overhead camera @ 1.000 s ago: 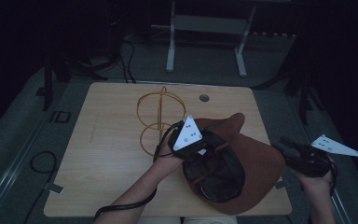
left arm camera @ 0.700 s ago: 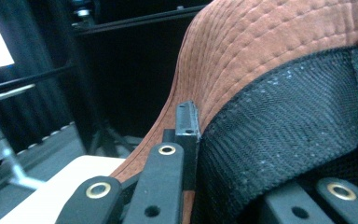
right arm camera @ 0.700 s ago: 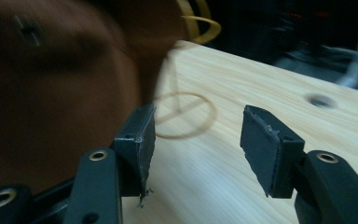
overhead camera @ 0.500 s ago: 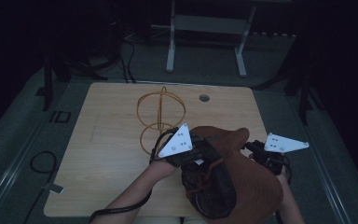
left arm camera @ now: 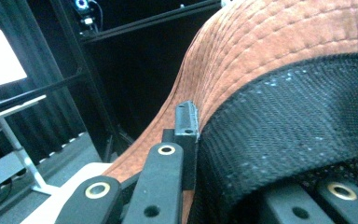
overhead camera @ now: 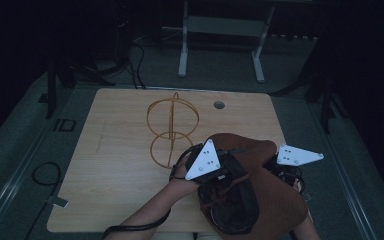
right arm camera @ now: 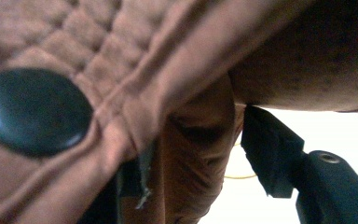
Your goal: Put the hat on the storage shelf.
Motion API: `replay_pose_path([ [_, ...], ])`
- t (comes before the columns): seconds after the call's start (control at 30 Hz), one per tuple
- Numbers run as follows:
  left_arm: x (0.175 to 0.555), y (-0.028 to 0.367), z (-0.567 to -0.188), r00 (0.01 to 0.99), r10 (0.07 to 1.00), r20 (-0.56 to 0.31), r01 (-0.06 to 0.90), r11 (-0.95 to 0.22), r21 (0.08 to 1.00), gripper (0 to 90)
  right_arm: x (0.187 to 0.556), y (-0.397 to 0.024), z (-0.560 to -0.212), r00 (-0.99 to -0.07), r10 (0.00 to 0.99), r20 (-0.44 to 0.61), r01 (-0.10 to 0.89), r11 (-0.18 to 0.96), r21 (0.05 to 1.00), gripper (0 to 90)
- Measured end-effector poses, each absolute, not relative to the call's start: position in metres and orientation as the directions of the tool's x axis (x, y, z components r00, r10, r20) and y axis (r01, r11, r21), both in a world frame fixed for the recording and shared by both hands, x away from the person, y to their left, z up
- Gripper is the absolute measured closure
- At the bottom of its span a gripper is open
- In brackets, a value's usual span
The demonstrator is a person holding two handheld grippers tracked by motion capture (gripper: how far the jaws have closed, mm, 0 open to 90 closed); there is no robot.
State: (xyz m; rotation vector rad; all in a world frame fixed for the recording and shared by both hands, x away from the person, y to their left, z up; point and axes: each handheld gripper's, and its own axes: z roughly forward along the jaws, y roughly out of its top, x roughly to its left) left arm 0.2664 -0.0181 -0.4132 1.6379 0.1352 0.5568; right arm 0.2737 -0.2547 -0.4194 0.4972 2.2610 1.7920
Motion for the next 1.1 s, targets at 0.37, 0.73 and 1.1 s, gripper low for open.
replay_pose_path([
  [0.37,0.268,-0.02,-0.411,0.884,0.395,0.251,-0.206,-0.153,0.966,85.5,0.278,-0.252,-0.418,-0.935,0.338,0.106,0.174,0.177,0.969,83.1],
  [0.73,0.27,-0.014,-0.399,0.897,0.382,0.224,-0.178,-0.153,0.972,65.0,0.276,-0.26,-0.414,-0.934,0.33,0.138,0.199,0.158,0.967,87.1],
  [1.1,0.268,0.004,-0.393,0.884,0.431,0.181,-0.133,-0.14,0.981,41.8,0.277,-0.278,-0.402,-0.915,0.381,0.131,0.185,0.109,0.977,87.1],
])
